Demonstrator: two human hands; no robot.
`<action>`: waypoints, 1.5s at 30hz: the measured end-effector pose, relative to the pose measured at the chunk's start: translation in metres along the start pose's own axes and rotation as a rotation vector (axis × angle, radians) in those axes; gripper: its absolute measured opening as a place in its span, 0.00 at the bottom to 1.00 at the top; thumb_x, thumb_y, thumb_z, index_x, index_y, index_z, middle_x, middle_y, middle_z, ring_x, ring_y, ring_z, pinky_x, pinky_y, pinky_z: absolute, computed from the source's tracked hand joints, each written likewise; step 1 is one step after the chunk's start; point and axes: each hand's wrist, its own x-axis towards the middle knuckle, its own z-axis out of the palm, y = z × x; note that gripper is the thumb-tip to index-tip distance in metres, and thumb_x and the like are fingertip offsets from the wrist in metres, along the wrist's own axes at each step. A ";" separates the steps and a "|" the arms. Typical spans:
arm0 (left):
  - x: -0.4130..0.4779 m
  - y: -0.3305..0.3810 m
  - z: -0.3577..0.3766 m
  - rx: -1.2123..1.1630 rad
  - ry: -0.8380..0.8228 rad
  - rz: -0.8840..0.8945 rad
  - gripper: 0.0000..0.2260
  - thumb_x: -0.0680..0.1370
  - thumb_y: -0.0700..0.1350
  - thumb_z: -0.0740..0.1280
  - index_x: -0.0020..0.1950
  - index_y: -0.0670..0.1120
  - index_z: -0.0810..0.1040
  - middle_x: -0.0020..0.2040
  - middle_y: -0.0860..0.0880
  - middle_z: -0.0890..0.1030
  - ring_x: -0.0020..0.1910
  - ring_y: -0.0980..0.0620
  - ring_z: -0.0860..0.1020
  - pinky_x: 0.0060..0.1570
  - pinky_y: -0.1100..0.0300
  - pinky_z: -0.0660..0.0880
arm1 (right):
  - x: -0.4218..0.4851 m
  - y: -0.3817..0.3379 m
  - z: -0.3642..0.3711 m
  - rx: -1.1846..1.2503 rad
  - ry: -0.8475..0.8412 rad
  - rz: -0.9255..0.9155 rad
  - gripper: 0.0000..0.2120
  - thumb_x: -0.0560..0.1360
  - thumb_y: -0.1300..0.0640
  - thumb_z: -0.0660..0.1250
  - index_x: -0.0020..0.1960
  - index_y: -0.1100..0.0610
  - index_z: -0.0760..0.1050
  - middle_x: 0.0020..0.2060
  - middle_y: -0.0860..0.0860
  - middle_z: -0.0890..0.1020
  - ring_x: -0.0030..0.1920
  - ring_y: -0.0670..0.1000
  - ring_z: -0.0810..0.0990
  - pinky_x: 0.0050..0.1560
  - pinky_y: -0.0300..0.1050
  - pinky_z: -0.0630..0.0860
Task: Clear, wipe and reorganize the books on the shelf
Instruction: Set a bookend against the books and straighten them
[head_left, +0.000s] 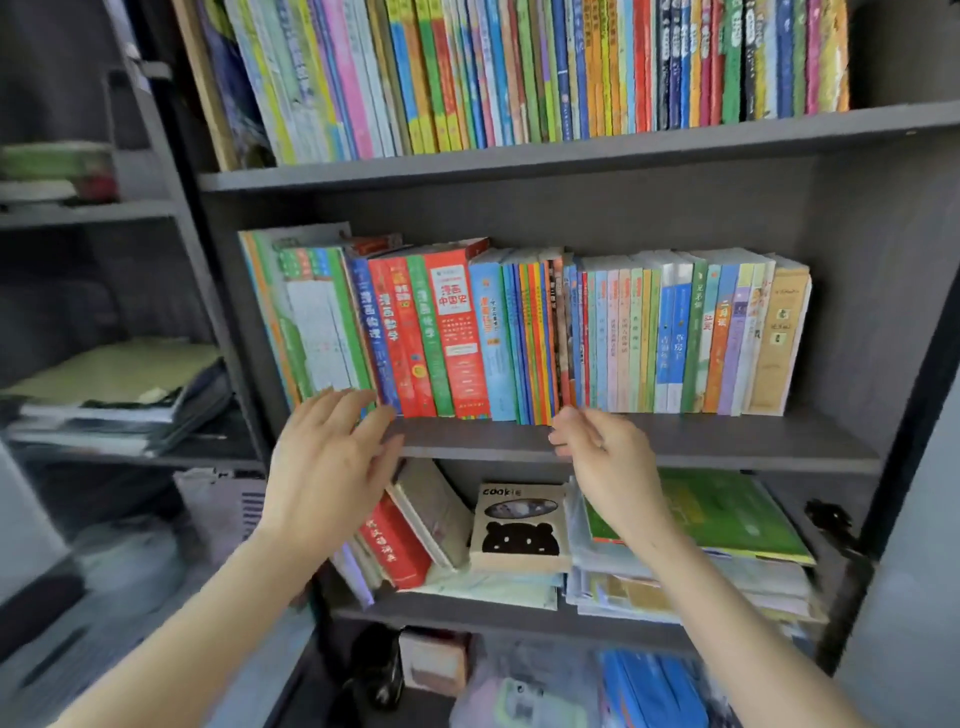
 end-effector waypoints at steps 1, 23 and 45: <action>-0.015 -0.011 -0.017 0.016 0.015 0.004 0.12 0.76 0.46 0.63 0.49 0.41 0.82 0.49 0.42 0.82 0.46 0.40 0.80 0.52 0.47 0.73 | -0.015 -0.010 0.017 0.062 -0.057 0.029 0.14 0.81 0.50 0.58 0.45 0.53 0.79 0.42 0.47 0.84 0.46 0.46 0.83 0.53 0.47 0.78; -0.145 -0.122 -0.195 -0.258 0.158 -1.181 0.12 0.79 0.46 0.63 0.56 0.40 0.66 0.48 0.41 0.75 0.49 0.38 0.75 0.44 0.49 0.69 | -0.172 -0.117 0.110 0.367 -0.672 0.340 0.15 0.82 0.54 0.58 0.49 0.61 0.80 0.39 0.56 0.86 0.41 0.54 0.85 0.50 0.50 0.80; 0.018 0.137 -0.128 -0.290 -0.177 -0.146 0.20 0.81 0.48 0.58 0.29 0.46 0.64 0.25 0.50 0.66 0.28 0.45 0.69 0.27 0.60 0.61 | -0.198 -0.012 -0.143 0.139 -0.049 0.523 0.10 0.80 0.57 0.61 0.46 0.60 0.79 0.38 0.57 0.85 0.38 0.55 0.83 0.43 0.47 0.78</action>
